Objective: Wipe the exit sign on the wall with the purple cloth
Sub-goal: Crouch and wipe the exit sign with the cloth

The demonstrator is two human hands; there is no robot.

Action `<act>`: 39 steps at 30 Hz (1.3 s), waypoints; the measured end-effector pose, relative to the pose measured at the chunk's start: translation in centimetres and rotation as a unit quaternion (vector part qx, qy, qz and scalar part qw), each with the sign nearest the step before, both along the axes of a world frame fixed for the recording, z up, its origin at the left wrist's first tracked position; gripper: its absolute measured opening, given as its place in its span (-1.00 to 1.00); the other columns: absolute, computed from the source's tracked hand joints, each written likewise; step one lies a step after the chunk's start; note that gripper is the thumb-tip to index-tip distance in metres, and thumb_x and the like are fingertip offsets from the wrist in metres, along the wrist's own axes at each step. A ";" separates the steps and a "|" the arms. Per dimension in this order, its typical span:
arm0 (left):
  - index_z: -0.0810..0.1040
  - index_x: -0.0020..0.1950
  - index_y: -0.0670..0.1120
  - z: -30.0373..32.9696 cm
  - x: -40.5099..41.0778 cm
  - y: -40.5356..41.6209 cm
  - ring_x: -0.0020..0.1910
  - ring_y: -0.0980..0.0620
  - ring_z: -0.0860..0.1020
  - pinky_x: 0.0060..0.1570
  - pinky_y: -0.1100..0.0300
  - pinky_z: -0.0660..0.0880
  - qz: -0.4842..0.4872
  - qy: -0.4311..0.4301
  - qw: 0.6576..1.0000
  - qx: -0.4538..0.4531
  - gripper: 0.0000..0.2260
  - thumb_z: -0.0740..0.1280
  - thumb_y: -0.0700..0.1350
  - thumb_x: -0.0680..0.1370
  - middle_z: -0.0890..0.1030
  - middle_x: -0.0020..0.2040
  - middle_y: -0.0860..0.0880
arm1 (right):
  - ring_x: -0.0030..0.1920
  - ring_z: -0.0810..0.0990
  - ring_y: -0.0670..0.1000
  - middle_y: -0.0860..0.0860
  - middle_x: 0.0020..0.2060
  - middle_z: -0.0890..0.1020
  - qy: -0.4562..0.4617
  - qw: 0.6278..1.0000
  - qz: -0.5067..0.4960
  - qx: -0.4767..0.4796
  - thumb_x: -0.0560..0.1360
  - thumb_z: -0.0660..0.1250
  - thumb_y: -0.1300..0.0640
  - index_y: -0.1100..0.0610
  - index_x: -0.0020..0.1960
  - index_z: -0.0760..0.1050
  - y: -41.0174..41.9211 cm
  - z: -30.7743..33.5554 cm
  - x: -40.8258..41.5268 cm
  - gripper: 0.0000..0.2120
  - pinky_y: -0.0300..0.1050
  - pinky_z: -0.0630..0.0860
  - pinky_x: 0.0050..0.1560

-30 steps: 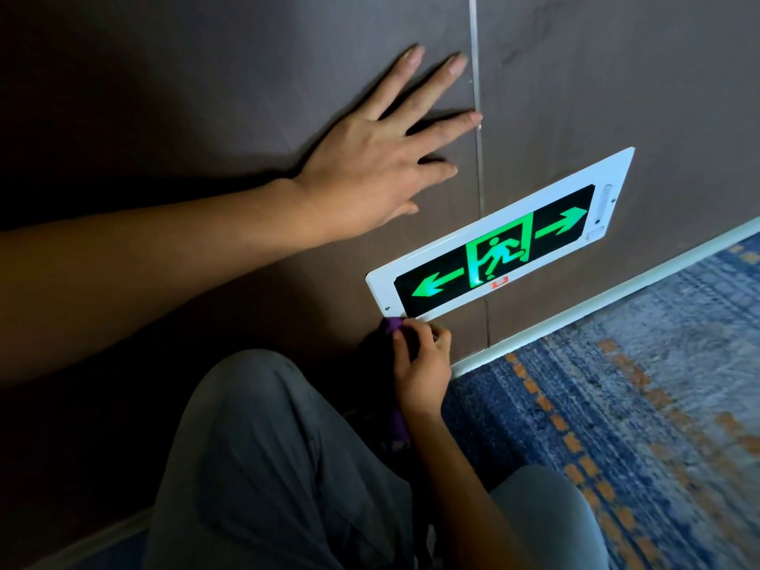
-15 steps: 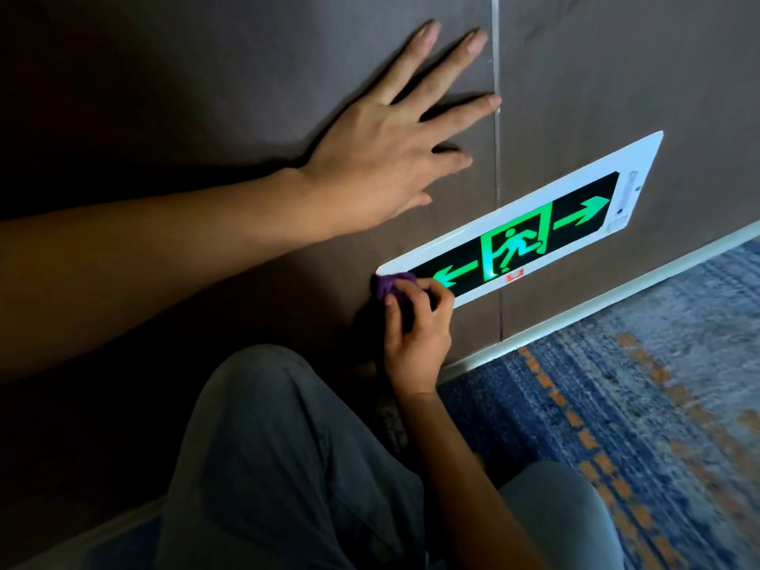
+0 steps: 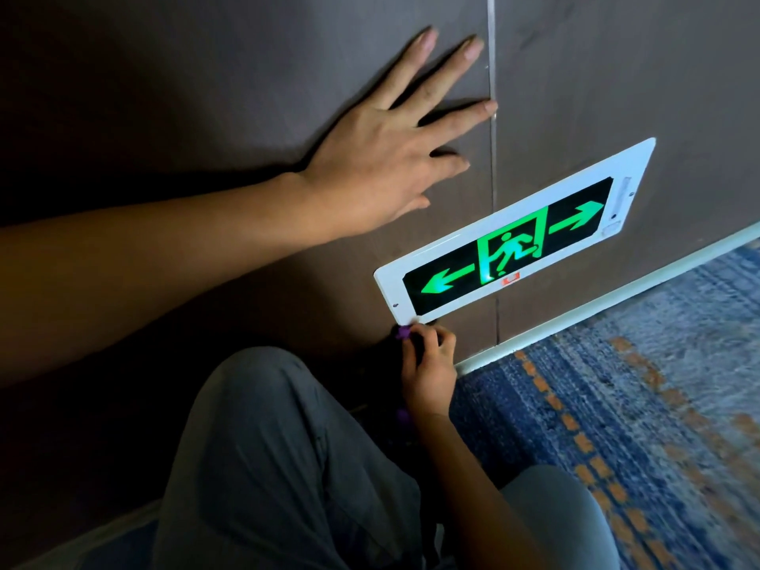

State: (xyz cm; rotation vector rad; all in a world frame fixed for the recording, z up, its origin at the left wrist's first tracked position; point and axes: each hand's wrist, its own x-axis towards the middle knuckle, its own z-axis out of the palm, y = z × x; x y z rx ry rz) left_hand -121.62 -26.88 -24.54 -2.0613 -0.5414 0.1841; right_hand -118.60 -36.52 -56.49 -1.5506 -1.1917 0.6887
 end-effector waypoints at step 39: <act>0.48 0.49 0.03 0.3 0.0 -0.1 0.65 -0.38 -0.03 0.57 -0.38 -0.10 0.006 0.049 0.998 0.025 -0.45 0.38 0.21 0.54 0.13 0.69 -0.10 | 0.02 0.50 0.00 0.25 0.07 0.56 0.105 0.979 -0.169 0.044 0.58 0.41 0.22 0.22 0.17 0.60 4.9 4.1 9.4 -0.82 -0.23 0.35 0.11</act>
